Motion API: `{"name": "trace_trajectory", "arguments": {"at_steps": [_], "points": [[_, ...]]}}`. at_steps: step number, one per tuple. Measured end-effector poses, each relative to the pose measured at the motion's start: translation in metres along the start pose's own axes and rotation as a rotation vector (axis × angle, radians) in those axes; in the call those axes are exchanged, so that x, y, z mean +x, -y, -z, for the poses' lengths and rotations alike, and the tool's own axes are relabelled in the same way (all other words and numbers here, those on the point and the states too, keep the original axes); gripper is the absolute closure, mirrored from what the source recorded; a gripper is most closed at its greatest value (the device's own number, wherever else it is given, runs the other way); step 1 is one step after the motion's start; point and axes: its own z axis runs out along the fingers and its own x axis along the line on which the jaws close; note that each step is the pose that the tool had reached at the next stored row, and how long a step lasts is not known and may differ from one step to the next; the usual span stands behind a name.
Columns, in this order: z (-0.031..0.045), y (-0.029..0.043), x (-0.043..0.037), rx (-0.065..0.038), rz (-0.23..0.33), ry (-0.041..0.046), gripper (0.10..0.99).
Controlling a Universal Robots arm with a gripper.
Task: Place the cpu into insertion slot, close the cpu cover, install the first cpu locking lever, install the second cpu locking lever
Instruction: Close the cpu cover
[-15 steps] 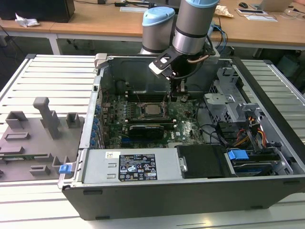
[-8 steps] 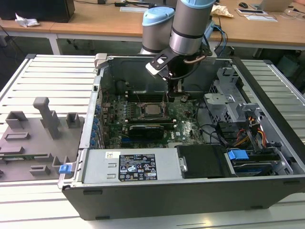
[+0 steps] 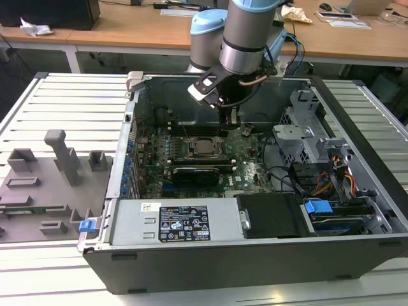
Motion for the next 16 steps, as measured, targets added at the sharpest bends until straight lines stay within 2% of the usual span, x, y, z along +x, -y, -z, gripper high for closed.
{"name": "trace_trajectory", "arguments": {"at_steps": [3, 5, 8, 10, 12, 14, 16], "points": [[-0.0026, 0.0065, 0.0000, 0.000, 0.000, 0.0000, 0.980], [-0.0091, 0.0171, -0.0001, 0.000, 0.000, 0.0000, 0.980], [-0.0144, 0.0233, -0.0004, -0.003, 0.004, 0.0001, 0.980], [-0.0149, 0.0255, -0.0004, -0.006, 0.008, 0.0003, 0.980], [-0.0165, 0.0269, -0.0007, -0.010, 0.035, 0.0012, 0.980], [-0.0171, 0.0355, -0.0018, -0.015, 0.038, -0.0039, 0.980], [-0.0175, 0.0418, -0.0021, -0.016, 0.038, -0.0050, 0.980]]}}
